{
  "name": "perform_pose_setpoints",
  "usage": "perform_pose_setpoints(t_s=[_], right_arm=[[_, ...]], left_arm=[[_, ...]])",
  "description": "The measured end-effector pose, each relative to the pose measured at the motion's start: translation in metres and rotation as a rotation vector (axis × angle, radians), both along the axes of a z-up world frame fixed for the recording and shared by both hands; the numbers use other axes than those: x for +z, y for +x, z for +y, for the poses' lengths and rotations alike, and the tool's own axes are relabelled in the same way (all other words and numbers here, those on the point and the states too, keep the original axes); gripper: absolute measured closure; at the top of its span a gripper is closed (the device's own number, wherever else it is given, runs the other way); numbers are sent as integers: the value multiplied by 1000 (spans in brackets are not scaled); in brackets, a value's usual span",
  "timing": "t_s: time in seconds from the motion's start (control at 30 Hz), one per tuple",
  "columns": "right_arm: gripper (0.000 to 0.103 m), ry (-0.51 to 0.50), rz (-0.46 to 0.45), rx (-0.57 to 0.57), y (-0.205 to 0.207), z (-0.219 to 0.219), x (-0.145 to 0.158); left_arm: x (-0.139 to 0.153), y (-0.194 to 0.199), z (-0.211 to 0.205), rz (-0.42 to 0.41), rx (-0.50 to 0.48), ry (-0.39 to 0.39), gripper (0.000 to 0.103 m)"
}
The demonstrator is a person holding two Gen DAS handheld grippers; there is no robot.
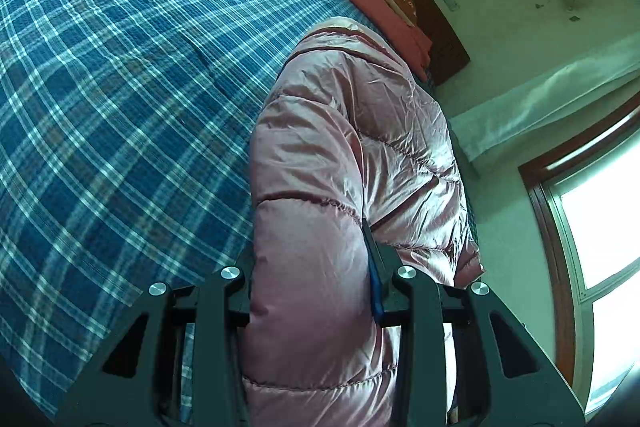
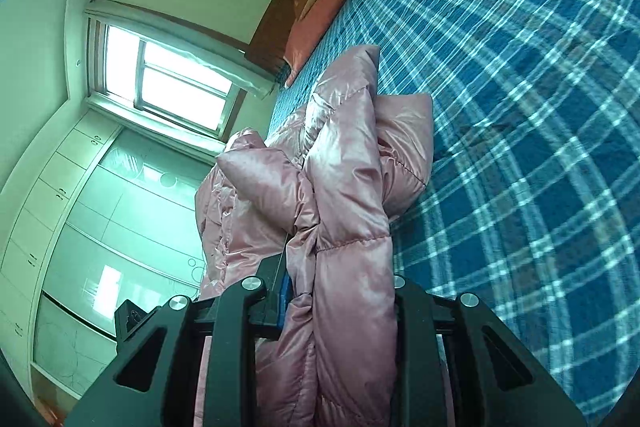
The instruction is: Fold large clothes
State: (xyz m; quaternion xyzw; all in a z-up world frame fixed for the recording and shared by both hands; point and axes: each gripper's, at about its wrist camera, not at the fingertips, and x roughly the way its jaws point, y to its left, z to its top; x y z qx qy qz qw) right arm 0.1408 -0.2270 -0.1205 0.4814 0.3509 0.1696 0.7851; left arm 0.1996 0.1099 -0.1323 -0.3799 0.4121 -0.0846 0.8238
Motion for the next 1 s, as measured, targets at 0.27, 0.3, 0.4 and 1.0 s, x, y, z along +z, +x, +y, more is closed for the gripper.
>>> perform_pose_setpoints(t_s=[0.27,0.3,0.4,1.0], right_arm=[[78,-30,75,36,22,24,-20],[77,-50,78,47,23,25,-17],[64,-107,96,73,29,26,-6],[71,-73,197,54,114,6,-21]], left_arm=[[-39,19,25,92,2,-11,64],[-38,19,26,90,-2,-14,63],[-36,21,32,104,-13,-46,58],[-43,64,42,170,19,17,58]])
